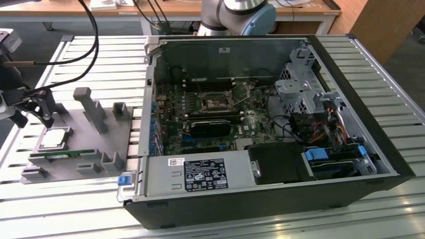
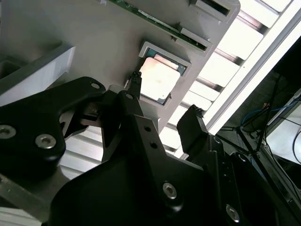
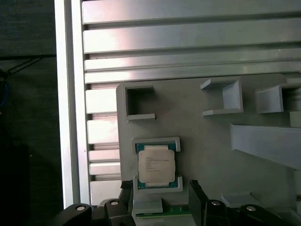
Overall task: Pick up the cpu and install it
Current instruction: 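Pick up the cpu and move it towards the insertion slot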
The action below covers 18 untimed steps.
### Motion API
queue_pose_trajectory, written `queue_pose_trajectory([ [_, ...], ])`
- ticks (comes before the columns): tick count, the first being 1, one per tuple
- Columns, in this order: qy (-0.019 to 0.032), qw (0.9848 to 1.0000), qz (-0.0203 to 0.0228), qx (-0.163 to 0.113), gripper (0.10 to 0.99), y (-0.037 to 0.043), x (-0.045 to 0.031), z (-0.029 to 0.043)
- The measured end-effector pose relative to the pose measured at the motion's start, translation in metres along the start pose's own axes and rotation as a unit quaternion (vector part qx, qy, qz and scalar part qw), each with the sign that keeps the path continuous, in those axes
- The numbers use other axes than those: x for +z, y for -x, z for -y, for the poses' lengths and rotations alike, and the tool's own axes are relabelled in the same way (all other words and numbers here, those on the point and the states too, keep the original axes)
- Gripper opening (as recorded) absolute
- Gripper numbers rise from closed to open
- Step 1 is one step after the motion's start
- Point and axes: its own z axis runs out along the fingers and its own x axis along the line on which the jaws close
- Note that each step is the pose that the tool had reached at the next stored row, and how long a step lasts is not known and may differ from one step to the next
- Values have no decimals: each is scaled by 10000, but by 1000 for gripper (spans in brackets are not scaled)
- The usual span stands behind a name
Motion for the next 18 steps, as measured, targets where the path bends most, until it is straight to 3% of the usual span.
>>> queue_pose_trajectory([
  [5, 7, 10000, 18, -1, 596, -11, 27, 2],
  [10, 18, 10000, 34, -10, 776, -22, 108, 5],
  [18, 67, 10000, 30, -33, 776, -21, 199, 8],
])
